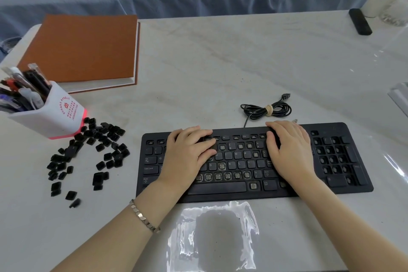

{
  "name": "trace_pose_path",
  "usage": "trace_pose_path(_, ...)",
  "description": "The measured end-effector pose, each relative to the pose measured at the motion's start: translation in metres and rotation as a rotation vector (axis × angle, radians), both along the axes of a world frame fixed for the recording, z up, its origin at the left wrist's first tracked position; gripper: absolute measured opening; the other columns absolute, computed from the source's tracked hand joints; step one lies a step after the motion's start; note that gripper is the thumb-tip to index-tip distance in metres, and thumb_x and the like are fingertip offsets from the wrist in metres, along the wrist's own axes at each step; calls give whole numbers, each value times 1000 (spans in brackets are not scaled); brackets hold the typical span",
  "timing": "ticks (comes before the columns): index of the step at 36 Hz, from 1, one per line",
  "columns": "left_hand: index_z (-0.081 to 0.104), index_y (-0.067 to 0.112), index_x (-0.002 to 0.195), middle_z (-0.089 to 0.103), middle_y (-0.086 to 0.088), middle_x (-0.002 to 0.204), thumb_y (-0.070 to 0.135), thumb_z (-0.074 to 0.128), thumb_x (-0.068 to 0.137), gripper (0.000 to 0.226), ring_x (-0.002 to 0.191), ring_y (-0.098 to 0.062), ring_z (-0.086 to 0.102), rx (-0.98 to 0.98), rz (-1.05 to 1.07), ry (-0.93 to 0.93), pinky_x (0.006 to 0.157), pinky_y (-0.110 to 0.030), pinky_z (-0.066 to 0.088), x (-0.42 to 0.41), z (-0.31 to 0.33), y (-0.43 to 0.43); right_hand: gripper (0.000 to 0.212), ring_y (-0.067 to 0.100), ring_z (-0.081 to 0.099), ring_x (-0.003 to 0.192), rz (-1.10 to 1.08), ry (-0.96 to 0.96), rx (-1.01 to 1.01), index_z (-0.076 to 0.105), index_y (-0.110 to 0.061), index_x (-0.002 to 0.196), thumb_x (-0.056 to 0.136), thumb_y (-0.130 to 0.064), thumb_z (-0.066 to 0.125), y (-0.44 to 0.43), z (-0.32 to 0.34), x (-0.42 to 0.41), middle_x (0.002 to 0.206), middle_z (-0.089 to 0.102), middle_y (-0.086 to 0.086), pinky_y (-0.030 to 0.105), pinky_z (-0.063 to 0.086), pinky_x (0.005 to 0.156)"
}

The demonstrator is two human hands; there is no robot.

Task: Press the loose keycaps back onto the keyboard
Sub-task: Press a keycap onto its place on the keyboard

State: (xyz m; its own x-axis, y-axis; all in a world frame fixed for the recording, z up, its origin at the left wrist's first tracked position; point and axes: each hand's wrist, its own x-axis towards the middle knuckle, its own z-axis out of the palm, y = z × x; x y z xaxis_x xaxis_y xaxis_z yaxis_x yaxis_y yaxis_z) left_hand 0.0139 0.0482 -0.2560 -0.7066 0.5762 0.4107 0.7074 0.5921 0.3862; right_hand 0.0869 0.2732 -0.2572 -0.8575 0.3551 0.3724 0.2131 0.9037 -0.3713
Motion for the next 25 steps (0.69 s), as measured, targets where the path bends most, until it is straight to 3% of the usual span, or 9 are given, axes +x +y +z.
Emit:
trace_pose_path(6, 76, 24, 93, 70, 6, 108, 38, 50, 84, 32, 108, -14, 49, -26, 11, 4, 95, -38, 33, -2, 1, 0, 41, 24, 54, 103, -3, -7, -3, 66, -9, 106, 89, -31, 36, 1, -1, 0, 104, 65, 6, 30, 24, 100)
trace_pose_path(10, 76, 23, 90, 70, 5, 105, 35, 48, 83, 31, 103, -21, 61, -118, 13, 82, 90, -45, 43, 1, 6, 2, 42, 24, 54, 103, -1, -13, -9, 66, -10, 106, 88, -32, 35, 0, 0, 0, 104, 65, 6, 30, 25, 100)
trace_pose_path(16, 75, 12, 91, 72, -4, 103, 19, 48, 85, 28, 99, -28, 67, -225, -20, 277, 89, -37, 36, 7, 5, 6, 43, 22, 52, 104, -2, -16, -9, 66, -9, 106, 88, -32, 35, 0, 0, 0, 104, 65, 6, 30, 25, 99)
trace_pose_path(25, 72, 14, 108, 65, -5, 121, 28, 42, 91, 37, 117, -25, 59, -266, -9, 164, 98, -43, 36, 15, 3, -3, 44, 27, 55, 106, -7, -56, -9, 66, -9, 108, 88, -32, 34, -1, 3, 0, 107, 65, 7, 31, 25, 100)
